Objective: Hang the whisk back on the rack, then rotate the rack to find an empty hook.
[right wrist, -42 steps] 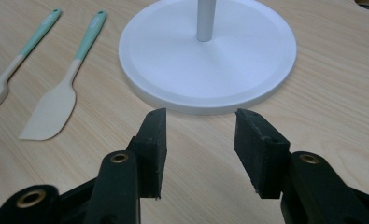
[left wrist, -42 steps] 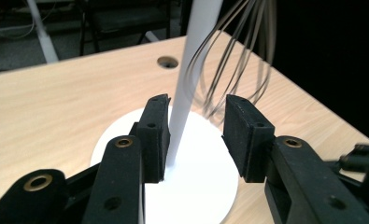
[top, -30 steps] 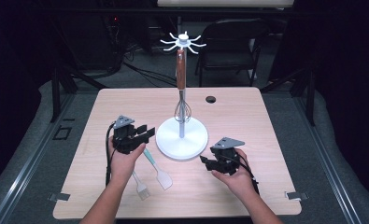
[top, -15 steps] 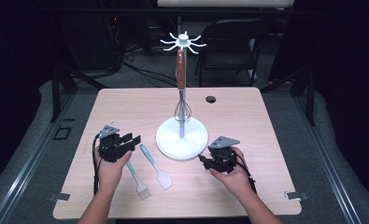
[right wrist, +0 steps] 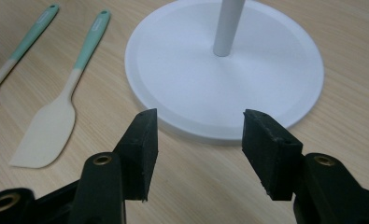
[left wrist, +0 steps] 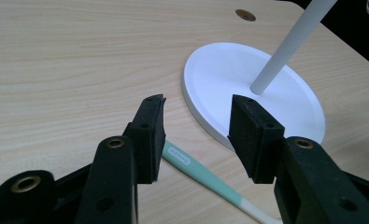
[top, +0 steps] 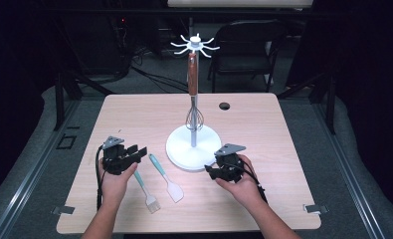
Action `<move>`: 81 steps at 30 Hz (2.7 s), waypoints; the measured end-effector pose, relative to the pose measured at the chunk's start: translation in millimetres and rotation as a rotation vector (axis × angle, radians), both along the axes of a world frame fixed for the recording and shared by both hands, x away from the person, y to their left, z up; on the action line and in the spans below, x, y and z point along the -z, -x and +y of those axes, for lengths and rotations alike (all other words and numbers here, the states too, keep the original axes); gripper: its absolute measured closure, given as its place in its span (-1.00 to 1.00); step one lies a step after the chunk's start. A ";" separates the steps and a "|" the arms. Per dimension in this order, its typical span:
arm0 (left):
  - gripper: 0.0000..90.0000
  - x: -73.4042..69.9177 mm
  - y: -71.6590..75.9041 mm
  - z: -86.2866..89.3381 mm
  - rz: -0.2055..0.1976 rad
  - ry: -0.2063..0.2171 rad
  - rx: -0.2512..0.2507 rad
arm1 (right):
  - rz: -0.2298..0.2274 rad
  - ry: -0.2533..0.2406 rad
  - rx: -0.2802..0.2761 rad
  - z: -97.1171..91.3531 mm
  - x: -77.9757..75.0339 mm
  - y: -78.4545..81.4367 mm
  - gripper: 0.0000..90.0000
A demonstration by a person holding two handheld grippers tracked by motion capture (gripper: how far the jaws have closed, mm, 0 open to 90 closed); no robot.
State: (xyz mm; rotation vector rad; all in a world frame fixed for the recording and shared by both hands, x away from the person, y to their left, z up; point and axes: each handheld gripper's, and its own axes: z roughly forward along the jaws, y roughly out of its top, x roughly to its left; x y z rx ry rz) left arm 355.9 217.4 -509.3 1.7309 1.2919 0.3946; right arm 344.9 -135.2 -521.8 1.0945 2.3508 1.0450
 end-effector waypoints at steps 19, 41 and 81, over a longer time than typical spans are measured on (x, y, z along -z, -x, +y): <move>0.19 -3.6 -0.8 0.7 -0.003 0.002 -0.006 | 0.086 0.072 -0.043 41.2 -0.5 -11.9 0.26; 0.18 -2.4 2.3 -1.9 0.008 -0.023 0.012 | 0.198 0.077 -0.156 106.2 28.0 -8.5 0.70; 0.18 1.7 20.5 8.5 0.007 -0.034 -0.025 | 0.262 0.150 -0.203 124.5 38.8 -7.8 0.81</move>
